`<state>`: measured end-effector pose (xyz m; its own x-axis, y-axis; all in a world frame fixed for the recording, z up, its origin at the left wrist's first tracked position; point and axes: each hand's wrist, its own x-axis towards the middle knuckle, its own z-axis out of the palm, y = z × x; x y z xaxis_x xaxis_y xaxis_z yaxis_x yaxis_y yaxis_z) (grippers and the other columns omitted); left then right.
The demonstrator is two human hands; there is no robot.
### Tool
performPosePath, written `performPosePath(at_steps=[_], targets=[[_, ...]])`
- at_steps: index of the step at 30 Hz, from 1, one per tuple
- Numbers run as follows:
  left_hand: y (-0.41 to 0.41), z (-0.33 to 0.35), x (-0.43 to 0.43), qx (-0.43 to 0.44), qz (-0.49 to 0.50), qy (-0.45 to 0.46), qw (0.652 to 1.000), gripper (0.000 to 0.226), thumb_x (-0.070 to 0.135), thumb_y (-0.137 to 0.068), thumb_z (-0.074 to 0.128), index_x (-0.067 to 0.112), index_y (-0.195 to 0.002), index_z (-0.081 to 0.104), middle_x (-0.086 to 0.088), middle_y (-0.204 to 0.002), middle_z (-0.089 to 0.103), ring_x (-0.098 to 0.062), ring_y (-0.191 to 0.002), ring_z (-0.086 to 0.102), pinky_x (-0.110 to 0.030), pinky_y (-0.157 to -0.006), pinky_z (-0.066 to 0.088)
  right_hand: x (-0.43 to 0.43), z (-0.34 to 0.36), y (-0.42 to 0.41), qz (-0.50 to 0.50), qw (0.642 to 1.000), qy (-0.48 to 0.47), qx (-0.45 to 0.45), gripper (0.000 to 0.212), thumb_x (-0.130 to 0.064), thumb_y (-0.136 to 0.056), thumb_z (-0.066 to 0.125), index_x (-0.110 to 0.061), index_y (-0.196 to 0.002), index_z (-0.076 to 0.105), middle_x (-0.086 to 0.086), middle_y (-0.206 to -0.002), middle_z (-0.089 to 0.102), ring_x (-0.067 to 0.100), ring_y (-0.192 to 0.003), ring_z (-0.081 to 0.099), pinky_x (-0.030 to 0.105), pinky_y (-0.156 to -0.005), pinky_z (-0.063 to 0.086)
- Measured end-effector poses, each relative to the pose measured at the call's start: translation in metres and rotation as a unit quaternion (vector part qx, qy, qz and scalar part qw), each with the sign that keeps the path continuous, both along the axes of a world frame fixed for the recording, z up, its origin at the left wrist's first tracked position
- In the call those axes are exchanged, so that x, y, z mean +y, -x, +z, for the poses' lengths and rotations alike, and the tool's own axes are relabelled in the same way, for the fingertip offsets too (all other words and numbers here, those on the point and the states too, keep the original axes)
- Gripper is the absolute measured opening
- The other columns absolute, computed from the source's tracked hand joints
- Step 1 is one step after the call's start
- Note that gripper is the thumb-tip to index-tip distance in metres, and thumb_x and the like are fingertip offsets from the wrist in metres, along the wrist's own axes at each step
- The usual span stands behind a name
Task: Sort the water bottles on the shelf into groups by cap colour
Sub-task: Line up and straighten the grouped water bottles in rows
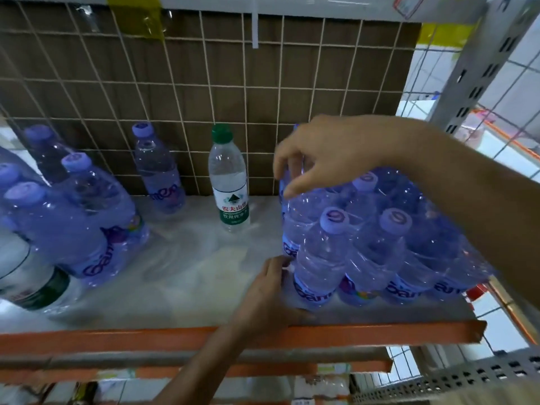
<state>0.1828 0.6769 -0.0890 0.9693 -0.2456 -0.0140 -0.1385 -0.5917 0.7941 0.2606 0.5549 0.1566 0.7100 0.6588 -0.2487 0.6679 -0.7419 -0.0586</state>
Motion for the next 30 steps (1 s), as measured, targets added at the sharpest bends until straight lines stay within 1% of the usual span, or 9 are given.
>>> performPosePath(at_steps=[4, 7, 13, 15, 17, 19, 21, 26, 30], targets=[[-0.006, 0.002, 0.037, -0.004, 0.071, 0.010, 0.997, 0.089, 0.030, -0.063, 0.085, 0.018, -0.136, 0.036, 0.002, -0.132, 0.042, -0.002, -0.110, 0.045, -0.016, -0.092, 0.042, 0.049, -0.013, -0.039, -0.009, 0.991, -0.110, -0.080, 0.069, -0.041, -0.082, 0.066, -0.023, -0.140, 0.033, 0.006, -0.130, 0.047, 0.021, -0.112, 0.050, 0.030, -0.089, 0.041], [-0.011, 0.009, 0.068, -0.001, 0.170, 0.026, 0.985, 0.071, 0.027, -0.075, 0.076, 0.023, -0.135, 0.038, 0.000, -0.133, 0.040, -0.006, -0.111, 0.045, -0.025, -0.092, 0.047, 0.083, -0.031, -0.063, -0.032, 0.994, -0.084, -0.055, 0.084, -0.044, -0.080, 0.068, -0.026, -0.146, 0.020, 0.014, -0.138, 0.038, 0.030, -0.121, 0.045, 0.036, -0.094, 0.042], [-0.034, 0.018, 0.127, -0.001, 0.289, -0.007, 0.957, 0.070, 0.030, -0.082, 0.070, 0.015, -0.139, 0.033, -0.010, -0.136, 0.043, -0.022, -0.117, 0.048, -0.041, -0.095, 0.047, 0.119, -0.030, -0.087, -0.005, 0.997, -0.055, -0.057, 0.029, -0.030, -0.084, 0.067, -0.015, -0.108, 0.057, 0.006, -0.107, 0.061, 0.018, -0.089, 0.061, 0.027, -0.066, 0.049], [-0.040, 0.018, 0.137, -0.008, 0.304, -0.012, 0.953, 0.056, 0.030, -0.081, 0.070, 0.012, -0.127, 0.044, -0.006, -0.117, 0.053, -0.022, -0.105, 0.054, -0.034, -0.086, 0.049, 0.130, -0.027, -0.086, 0.008, 0.997, -0.056, -0.045, 0.027, -0.030, -0.084, 0.067, -0.015, -0.106, 0.059, 0.003, -0.101, 0.061, 0.014, -0.081, 0.062, 0.025, -0.064, 0.051], [-0.042, 0.020, 0.142, -0.048, 0.313, -0.037, 0.948, 0.025, 0.030, -0.081, 0.071, 0.017, -0.091, 0.053, 0.004, -0.081, 0.055, -0.011, -0.072, 0.053, -0.020, -0.061, 0.043, 0.143, -0.027, -0.087, 0.027, 0.996, -0.070, -0.043, 0.024, -0.031, -0.084, 0.067, -0.017, -0.103, 0.061, 0.000, -0.100, 0.059, 0.013, -0.081, 0.060, 0.022, -0.063, 0.048], [-0.043, 0.022, 0.144, -0.099, 0.316, -0.043, 0.943, 0.032, 0.029, -0.081, 0.070, 0.023, -0.064, 0.044, 0.010, -0.055, 0.045, -0.004, -0.050, 0.045, -0.013, -0.047, 0.033, 0.157, -0.027, -0.088, 0.045, 0.995, -0.079, -0.044, 0.023, -0.030, -0.084, 0.067, -0.018, -0.103, 0.061, -0.002, -0.101, 0.053, 0.014, -0.088, 0.056, 0.020, -0.064, 0.044], [-0.043, 0.021, 0.147, -0.145, 0.292, -0.034, 0.945, 0.039, 0.027, -0.080, 0.070, 0.024, -0.055, 0.041, 0.012, -0.046, 0.041, -0.002, -0.048, 0.047, -0.011, -0.046, 0.035, 0.172, -0.027, -0.091, 0.055, 0.994, -0.095, -0.022, 0.025, -0.029, -0.084, 0.067, -0.018, -0.106, 0.062, -0.002, -0.102, 0.051, 0.014, -0.091, 0.058, 0.019, -0.065, 0.047], [-0.050, 0.021, 0.148, -0.162, 0.210, 0.019, 0.964, 0.013, 0.023, -0.084, 0.067, 0.021, -0.072, 0.063, 0.014, -0.061, 0.057, -0.006, -0.062, 0.059, -0.013, -0.053, 0.046, 0.206, -0.031, -0.095, 0.088, 0.990, -0.113, 0.007, 0.028, -0.031, -0.084, 0.067, -0.021, -0.109, 0.061, -0.006, -0.102, 0.045, 0.012, -0.088, 0.058, 0.021, -0.066, 0.052], [-0.056, 0.016, 0.151, -0.176, 0.189, 0.057, 0.964, 0.005, 0.019, -0.084, 0.062, 0.018, -0.088, 0.064, 0.016, -0.079, 0.062, -0.001, -0.076, 0.061, -0.009, -0.065, 0.048, 0.209, -0.020, -0.101, 0.064, 0.988, -0.102, 0.094, 0.040, -0.044, -0.085, 0.062, -0.026, -0.119, 0.053, -0.016, -0.093, 0.045, 0.006, -0.076, 0.060, 0.018, -0.057, 0.051]])
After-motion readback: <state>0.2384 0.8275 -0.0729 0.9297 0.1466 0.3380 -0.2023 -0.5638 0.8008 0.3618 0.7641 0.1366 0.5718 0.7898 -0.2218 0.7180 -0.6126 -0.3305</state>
